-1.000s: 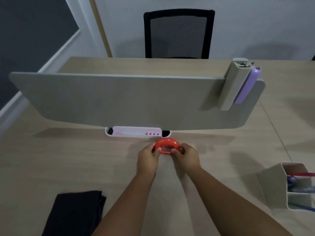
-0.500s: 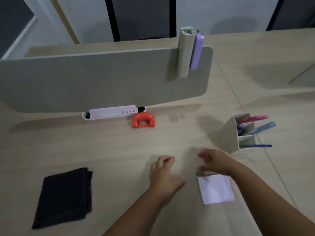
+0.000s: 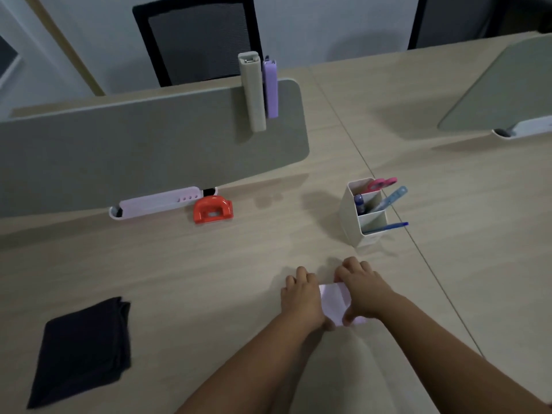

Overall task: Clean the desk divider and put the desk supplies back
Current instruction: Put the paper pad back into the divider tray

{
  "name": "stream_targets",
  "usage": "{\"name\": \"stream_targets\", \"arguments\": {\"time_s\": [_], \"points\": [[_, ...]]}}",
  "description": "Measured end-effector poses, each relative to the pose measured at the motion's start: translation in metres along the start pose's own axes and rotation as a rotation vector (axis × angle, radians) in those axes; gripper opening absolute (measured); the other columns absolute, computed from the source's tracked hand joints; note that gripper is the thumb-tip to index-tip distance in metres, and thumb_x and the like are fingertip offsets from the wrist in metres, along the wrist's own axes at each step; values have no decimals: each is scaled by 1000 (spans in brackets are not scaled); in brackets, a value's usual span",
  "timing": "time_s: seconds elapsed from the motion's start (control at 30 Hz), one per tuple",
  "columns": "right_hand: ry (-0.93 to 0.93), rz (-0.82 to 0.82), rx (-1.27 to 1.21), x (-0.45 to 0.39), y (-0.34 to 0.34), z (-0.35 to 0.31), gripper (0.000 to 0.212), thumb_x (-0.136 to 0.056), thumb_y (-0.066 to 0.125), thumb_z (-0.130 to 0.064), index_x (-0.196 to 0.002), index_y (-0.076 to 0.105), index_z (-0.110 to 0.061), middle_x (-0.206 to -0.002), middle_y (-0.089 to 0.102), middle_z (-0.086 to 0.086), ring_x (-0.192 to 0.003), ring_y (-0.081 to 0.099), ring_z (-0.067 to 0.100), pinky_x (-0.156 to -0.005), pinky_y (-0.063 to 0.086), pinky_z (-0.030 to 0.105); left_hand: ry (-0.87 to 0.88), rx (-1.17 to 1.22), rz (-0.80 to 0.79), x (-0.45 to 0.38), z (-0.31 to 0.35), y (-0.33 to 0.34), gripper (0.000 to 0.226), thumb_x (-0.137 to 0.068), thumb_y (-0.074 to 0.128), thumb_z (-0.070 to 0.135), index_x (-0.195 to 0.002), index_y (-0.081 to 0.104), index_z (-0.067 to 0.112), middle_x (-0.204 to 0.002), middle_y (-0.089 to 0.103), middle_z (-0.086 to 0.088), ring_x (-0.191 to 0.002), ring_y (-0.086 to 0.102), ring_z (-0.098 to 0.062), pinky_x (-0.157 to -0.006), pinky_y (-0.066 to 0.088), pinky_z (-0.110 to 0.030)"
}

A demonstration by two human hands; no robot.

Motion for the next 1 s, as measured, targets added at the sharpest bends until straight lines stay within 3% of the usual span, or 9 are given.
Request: {"name": "stream_targets", "arguments": {"time_s": [0.07, 0.13, 0.2, 0.33, 0.43, 0.6, 0.7, 0.83, 1.0], "points": [[7, -24, -48, 1, 0, 0, 79, -52, 80, -46, -120, 47, -25, -122, 46, 0, -109, 46, 19, -89, 49, 32, 47, 131, 1, 4, 1, -1, 80, -62, 78, 48, -125, 40, 17, -128, 44, -7, -117, 46, -29, -94, 44, -40], [-9, -8, -237, 3, -2, -4, 48, -63, 75, -31, -104, 51, -22, -105, 59, 0, -95, 55, 20, -79, 50, 30, 125, 281, 49, 10, -4, -2, 49, -74, 70, 34, -111, 43, 20, -116, 58, -7, -105, 57, -30, -83, 49, -39], [-81, 108, -455, 8, -7, -5, 23, -72, 67, -17, -89, 52, -21, -88, 60, 0, -81, 56, 21, -67, 41, 25, 223, 385, 177, 16, -14, -6, 25, -82, 58, 23, -104, 46, 21, -106, 63, -4, -96, 59, -29, -77, 48, -36], [-249, 438, -554, 18, -20, -17, 22, -75, 59, -2, -91, 64, -17, -88, 60, 1, -81, 54, 15, -66, 32, 9, 355, 416, 547, 35, -41, -22, 13, -85, 56, 14, -95, 59, 20, -94, 60, 3, -87, 55, -11, -73, 43, -23], [-311, 500, -467, 22, -23, -38, 20, -81, 59, -9, -95, 67, -21, -90, 62, -3, -82, 52, 13, -71, 40, 17, 319, 456, 710, 50, -62, -23, 9, -87, 61, 14, -93, 62, 21, -89, 60, 9, -81, 53, -2, -71, 40, -11], [-256, 347, -353, 7, -3, -55, 27, -79, 50, -25, -103, 62, -25, -101, 62, 1, -91, 55, 27, -78, 46, 37, 86, 673, 711, 55, -87, 2, 18, -87, 59, 16, -96, 56, 31, -91, 63, 15, -84, 61, -2, -75, 51, -25], [-206, 353, -419, 4, 0, -63, 30, -83, 54, -19, -112, 59, -24, -109, 63, 1, -98, 54, 24, -81, 43, 32, 19, 703, 729, 55, -91, 6, 19, -86, 57, 19, -98, 55, 34, -91, 63, 16, -86, 61, -3, -74, 51, -27], [-182, 343, -587, -3, 6, -71, 34, -84, 54, -14, -117, 55, -23, -110, 63, -1, -96, 60, 18, -76, 40, 21, -12, 589, 733, 51, -96, 8, 26, -88, 56, 19, -109, 54, 33, -99, 54, 12, -94, 49, -5, -80, 40, -21], [-137, 387, -862, -18, -7, -107, 23, -89, 56, -9, -108, 56, -22, -88, 64, -8, -76, 60, 2, -64, 41, 4, -142, 767, 796, 47, -125, 1, 32, -93, 52, 16, -121, 50, 32, -106, 53, 4, -100, 52, -11, -82, 41, -23]]}}
Point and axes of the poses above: each hand's wrist, its own x-axis away from the middle knuckle, its own y-axis out of the palm, z = x × y, the point moved 3 cm from there along -x, towards the middle knuckle
